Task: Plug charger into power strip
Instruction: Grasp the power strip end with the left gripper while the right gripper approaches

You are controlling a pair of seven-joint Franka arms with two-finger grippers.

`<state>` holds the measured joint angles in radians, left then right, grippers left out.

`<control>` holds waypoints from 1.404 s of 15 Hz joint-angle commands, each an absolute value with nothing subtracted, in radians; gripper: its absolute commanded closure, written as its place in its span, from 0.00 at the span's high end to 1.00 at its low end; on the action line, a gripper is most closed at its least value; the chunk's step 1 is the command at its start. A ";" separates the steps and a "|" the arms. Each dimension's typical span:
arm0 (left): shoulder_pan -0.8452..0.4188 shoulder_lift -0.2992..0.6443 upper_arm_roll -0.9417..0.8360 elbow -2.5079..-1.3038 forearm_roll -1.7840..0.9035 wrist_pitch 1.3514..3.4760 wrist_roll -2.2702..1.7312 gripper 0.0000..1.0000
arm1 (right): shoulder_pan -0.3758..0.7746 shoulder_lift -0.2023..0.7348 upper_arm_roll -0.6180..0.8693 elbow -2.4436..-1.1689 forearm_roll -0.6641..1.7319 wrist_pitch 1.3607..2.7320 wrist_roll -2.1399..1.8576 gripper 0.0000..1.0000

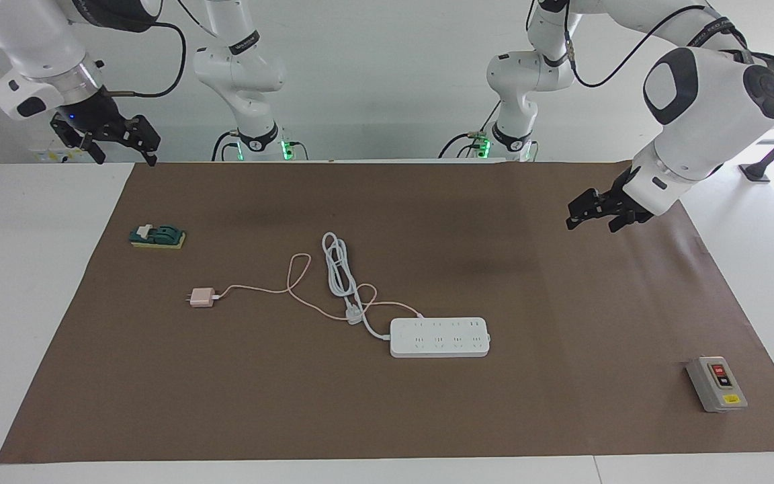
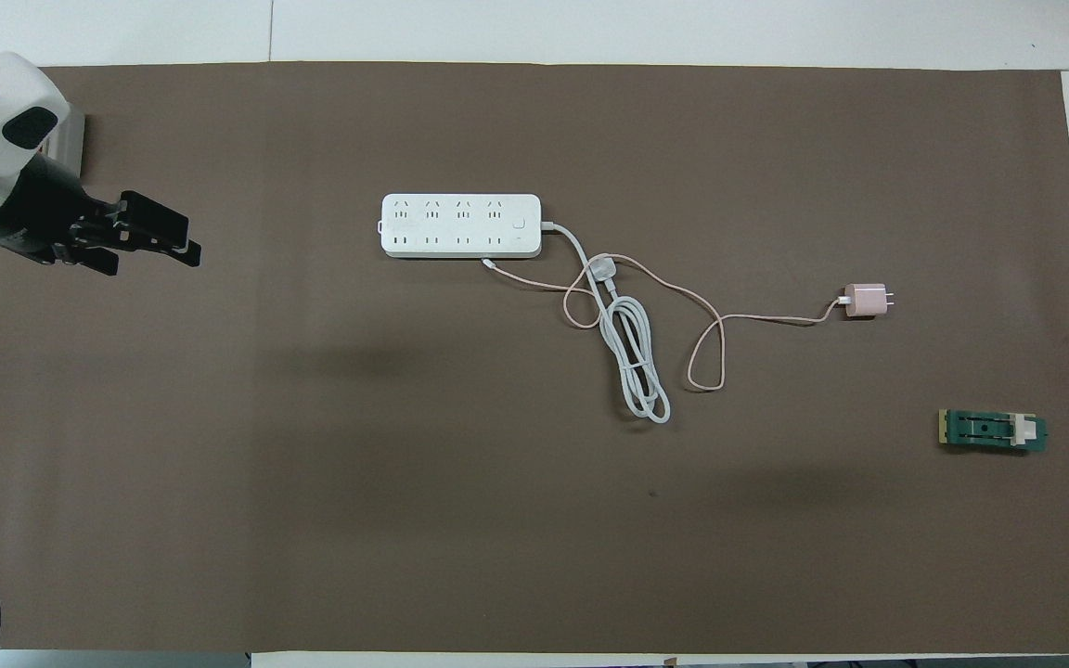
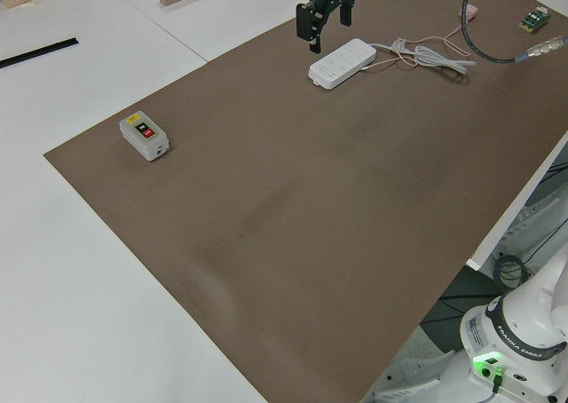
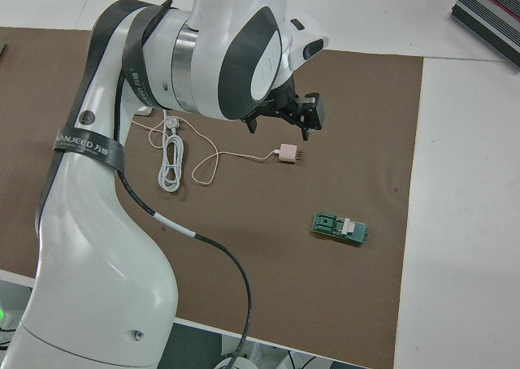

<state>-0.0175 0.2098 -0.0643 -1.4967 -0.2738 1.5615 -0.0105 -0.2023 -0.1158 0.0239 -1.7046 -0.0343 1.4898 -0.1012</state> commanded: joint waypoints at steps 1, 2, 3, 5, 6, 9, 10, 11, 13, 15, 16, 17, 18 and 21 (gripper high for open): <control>0.008 0.265 -0.063 -1.476 -0.458 1.523 0.032 1.00 | -0.265 -0.144 0.034 -1.773 0.004 1.505 -0.120 1.00; 0.026 0.282 -0.066 -1.480 -0.541 1.516 0.055 1.00 | -0.294 -0.138 0.034 -1.788 0.036 1.520 -0.112 1.00; 0.032 0.293 -0.064 -1.492 -0.640 1.503 0.075 1.00 | -0.320 -0.134 0.034 -1.810 0.069 1.537 -0.092 1.00; 0.043 0.304 -0.064 -1.523 -0.805 1.500 0.081 1.00 | -0.334 -0.132 0.032 -1.856 0.106 1.555 0.006 1.00; 0.043 0.313 -0.064 -1.535 -0.878 1.500 0.089 1.00 | -0.336 -0.127 0.034 -1.870 0.133 1.555 0.088 1.00; 0.043 0.386 -0.063 -1.591 -1.122 1.502 0.268 1.00 | -0.377 -0.033 0.032 -1.867 0.247 1.558 0.231 1.00; 0.040 0.397 -0.063 -1.626 -1.205 1.508 0.300 1.00 | -0.394 0.001 0.031 -1.867 0.291 1.563 0.270 1.00; 0.032 0.400 -0.063 -1.667 -1.277 1.522 0.331 1.00 | -0.411 0.029 0.031 -1.867 0.332 1.578 0.329 1.00; 0.003 0.399 -0.064 -1.741 -1.356 1.592 0.440 1.00 | -0.422 0.096 0.029 -1.867 0.399 1.620 0.429 1.00; -0.006 0.406 -0.064 -1.772 -1.399 1.644 0.488 1.00 | -0.423 0.156 0.026 -1.874 0.475 1.684 0.494 1.00; -0.006 0.419 -0.064 -1.787 -1.446 1.649 0.500 1.00 | -0.426 0.187 0.026 -1.873 0.518 1.698 0.539 1.00; -0.005 0.443 -0.064 -1.798 -1.480 1.651 0.553 1.00 | -0.442 0.242 0.026 -1.867 0.567 1.698 0.552 1.00; 0.003 0.462 -0.063 -1.796 -1.482 1.649 0.604 1.00 | -0.458 0.288 0.026 -1.867 0.601 1.706 0.551 1.00; -0.001 0.534 -0.069 -1.790 -1.526 1.635 0.707 1.00 | -0.462 0.376 0.028 -1.862 0.708 1.743 0.549 1.00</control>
<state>0.0051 0.4907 -0.0683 -1.7902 -1.4710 1.6389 0.6266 -0.4465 0.3257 0.0159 -1.8776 0.6362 1.7293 0.5353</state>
